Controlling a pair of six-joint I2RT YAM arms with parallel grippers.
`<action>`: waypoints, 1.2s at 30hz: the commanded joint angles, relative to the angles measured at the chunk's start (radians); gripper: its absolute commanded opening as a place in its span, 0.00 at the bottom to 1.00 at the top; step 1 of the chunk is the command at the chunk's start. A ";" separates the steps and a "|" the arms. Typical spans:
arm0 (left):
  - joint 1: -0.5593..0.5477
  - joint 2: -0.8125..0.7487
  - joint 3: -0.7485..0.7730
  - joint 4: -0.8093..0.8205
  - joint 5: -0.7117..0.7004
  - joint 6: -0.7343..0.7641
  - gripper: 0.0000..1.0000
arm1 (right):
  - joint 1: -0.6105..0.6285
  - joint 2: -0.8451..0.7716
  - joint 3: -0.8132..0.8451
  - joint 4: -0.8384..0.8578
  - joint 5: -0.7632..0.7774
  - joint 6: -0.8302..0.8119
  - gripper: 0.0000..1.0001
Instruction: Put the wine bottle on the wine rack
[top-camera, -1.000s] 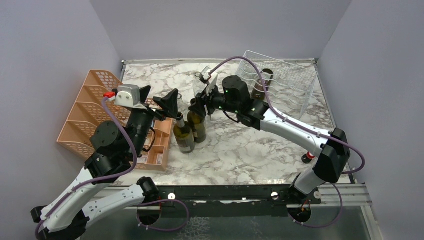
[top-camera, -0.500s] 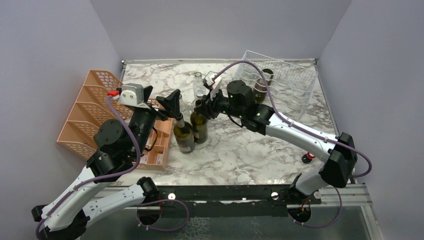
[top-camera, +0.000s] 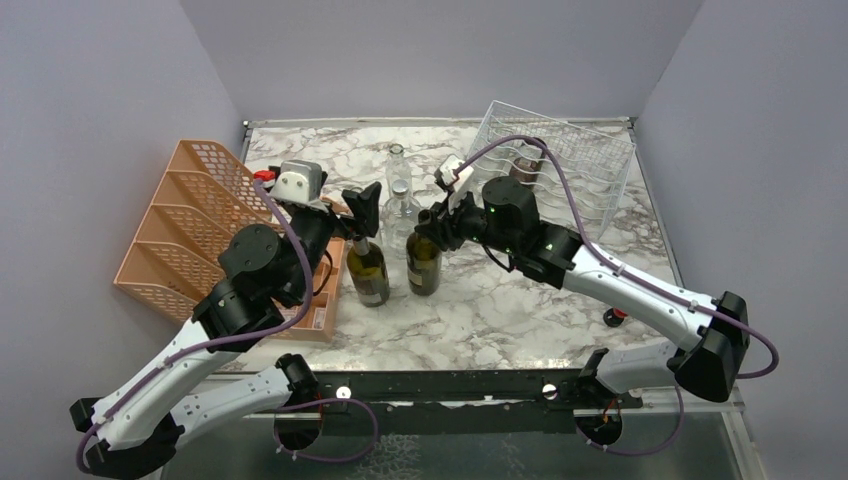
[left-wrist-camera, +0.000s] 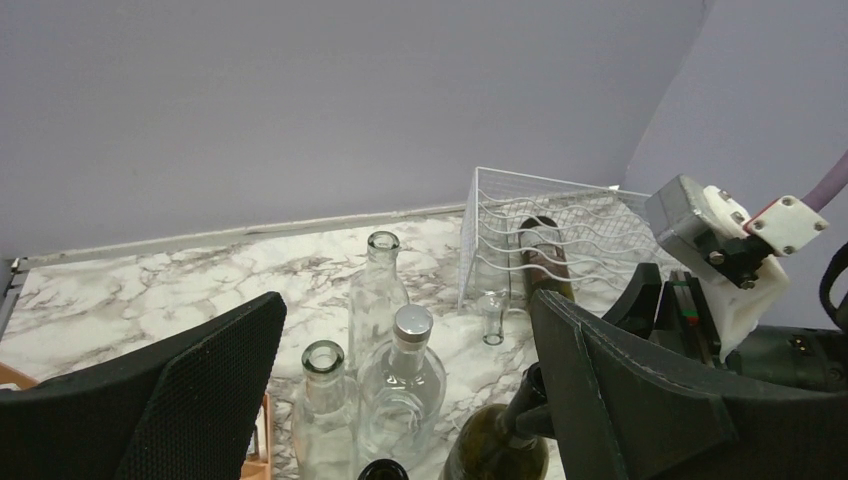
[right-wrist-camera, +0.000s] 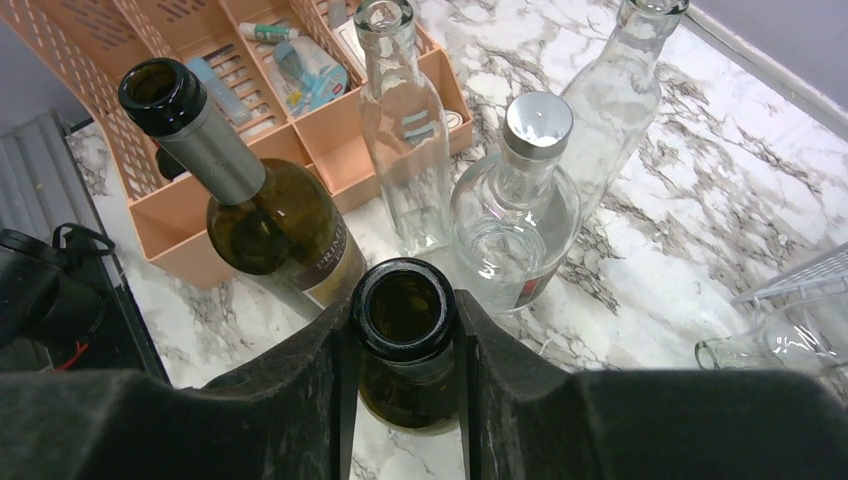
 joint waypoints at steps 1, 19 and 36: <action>0.000 0.017 0.017 -0.001 0.034 -0.003 0.99 | 0.008 -0.037 -0.028 0.036 0.049 0.032 0.39; 0.000 0.021 -0.002 -0.016 0.036 -0.013 0.99 | 0.008 0.087 -0.009 0.145 0.022 0.015 0.50; 0.000 0.013 -0.080 -0.058 0.242 0.108 0.99 | 0.008 -0.099 -0.067 0.144 0.050 -0.075 0.01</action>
